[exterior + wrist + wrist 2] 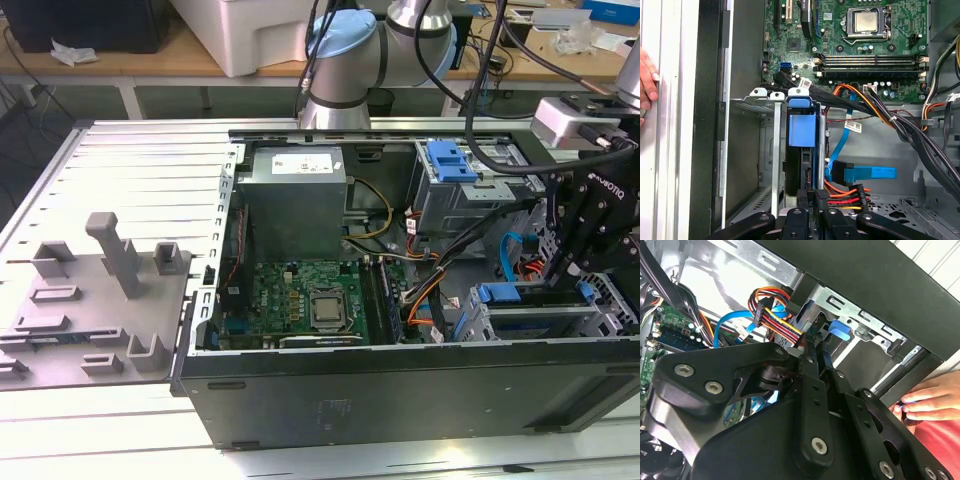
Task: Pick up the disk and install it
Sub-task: 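Insert the first disk wire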
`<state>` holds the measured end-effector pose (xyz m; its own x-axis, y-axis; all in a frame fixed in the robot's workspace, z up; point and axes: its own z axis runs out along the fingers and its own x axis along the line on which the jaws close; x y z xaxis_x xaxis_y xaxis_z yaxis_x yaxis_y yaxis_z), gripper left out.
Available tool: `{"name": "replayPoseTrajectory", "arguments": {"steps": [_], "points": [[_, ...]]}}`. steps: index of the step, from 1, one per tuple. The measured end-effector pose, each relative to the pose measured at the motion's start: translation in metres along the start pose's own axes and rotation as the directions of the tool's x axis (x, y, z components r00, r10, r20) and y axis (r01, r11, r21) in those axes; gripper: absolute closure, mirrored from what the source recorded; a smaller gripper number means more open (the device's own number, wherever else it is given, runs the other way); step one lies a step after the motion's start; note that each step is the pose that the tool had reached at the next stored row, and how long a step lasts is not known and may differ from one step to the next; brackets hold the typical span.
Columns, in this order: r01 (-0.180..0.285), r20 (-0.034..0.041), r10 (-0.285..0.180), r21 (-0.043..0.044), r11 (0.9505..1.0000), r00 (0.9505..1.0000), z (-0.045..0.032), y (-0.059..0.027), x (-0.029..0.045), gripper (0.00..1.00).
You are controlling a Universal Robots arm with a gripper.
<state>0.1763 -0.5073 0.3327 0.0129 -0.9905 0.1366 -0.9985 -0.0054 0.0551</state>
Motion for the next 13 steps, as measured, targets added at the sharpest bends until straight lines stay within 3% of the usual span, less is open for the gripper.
{"name": "replayPoseTrajectory", "arguments": {"steps": [1,4,5,9,13], "points": [[0.000,0.0015,0.000,0.0000,1.0000,1.0000,0.0007,0.0000,-0.0001,0.81],[0.000,-0.0003,0.000,-0.0001,1.0000,1.0000,0.0000,0.0000,0.0000,0.63],[0.000,-0.0002,0.000,-0.0001,1.0000,1.0000,0.0000,0.0000,0.0000,0.63],[0.000,-0.0003,0.000,-0.0002,1.0000,1.0000,0.0000,0.0000,0.0000,0.45],[0.000,-0.0004,0.000,-0.0001,1.0000,1.0000,-0.0009,0.0010,-0.0052,0.45]]}}
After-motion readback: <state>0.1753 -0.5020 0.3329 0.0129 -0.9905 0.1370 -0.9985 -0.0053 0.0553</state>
